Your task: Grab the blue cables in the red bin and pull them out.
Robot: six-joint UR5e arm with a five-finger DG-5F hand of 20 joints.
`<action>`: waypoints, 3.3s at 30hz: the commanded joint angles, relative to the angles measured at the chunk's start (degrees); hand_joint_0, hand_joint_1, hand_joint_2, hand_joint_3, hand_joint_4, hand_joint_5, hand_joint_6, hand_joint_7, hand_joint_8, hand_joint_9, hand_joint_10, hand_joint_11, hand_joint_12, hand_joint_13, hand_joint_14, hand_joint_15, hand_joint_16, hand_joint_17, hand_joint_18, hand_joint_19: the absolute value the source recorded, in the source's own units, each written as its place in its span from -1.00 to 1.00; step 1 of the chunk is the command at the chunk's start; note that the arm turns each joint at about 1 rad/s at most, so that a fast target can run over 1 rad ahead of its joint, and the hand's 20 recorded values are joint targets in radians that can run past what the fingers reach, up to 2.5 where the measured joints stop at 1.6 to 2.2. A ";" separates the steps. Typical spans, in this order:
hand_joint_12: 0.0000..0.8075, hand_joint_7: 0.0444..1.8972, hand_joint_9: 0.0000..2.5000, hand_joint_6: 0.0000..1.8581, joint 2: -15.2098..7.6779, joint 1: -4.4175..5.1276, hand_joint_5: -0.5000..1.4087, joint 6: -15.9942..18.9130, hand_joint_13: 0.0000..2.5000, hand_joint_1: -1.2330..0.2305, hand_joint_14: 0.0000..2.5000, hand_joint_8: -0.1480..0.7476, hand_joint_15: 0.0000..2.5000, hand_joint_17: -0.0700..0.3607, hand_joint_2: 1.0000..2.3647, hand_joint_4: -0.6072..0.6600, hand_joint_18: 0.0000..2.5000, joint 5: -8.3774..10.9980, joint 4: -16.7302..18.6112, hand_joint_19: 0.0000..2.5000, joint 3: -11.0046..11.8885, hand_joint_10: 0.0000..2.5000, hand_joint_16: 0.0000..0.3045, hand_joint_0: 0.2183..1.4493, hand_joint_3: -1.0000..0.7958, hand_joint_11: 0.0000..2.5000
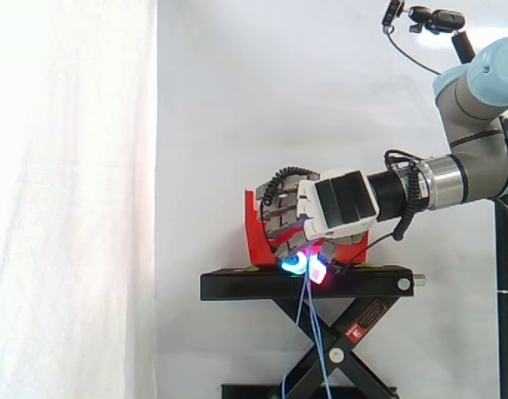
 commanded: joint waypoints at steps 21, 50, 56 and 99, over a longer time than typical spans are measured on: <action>-0.07 -0.21 -0.32 -0.37 0.00 0.33 0.52 3.42 -0.43 -0.61 -0.99 -0.07 -0.73 -0.15 -1.00 0.14 -0.57 0.00 -3.26 -0.68 -1.37 -0.98 -0.67 0.09 -1.00 -0.51; -0.07 -0.23 -0.32 -0.32 0.09 0.86 0.51 26.80 -0.43 -0.59 -0.99 -0.06 -0.73 -0.15 -1.00 0.14 -0.57 0.00 -8.71 -0.68 2.05 -0.98 -0.67 0.09 -1.00 -0.51; -0.07 -0.22 -0.32 -0.32 0.09 1.30 0.50 35.15 -0.43 -0.59 -0.99 -0.06 -0.74 -0.16 -1.00 0.14 -0.57 0.00 -15.39 -0.68 6.45 -0.98 -0.67 0.10 -1.00 -0.51; -0.07 -0.24 -0.32 -0.35 4.13 6.22 0.50 150.11 -0.43 -0.58 -0.99 -0.06 -0.73 -0.16 -1.00 0.13 -0.57 21.53 -22.86 -0.68 8.29 -0.98 -0.67 0.09 -1.00 -0.52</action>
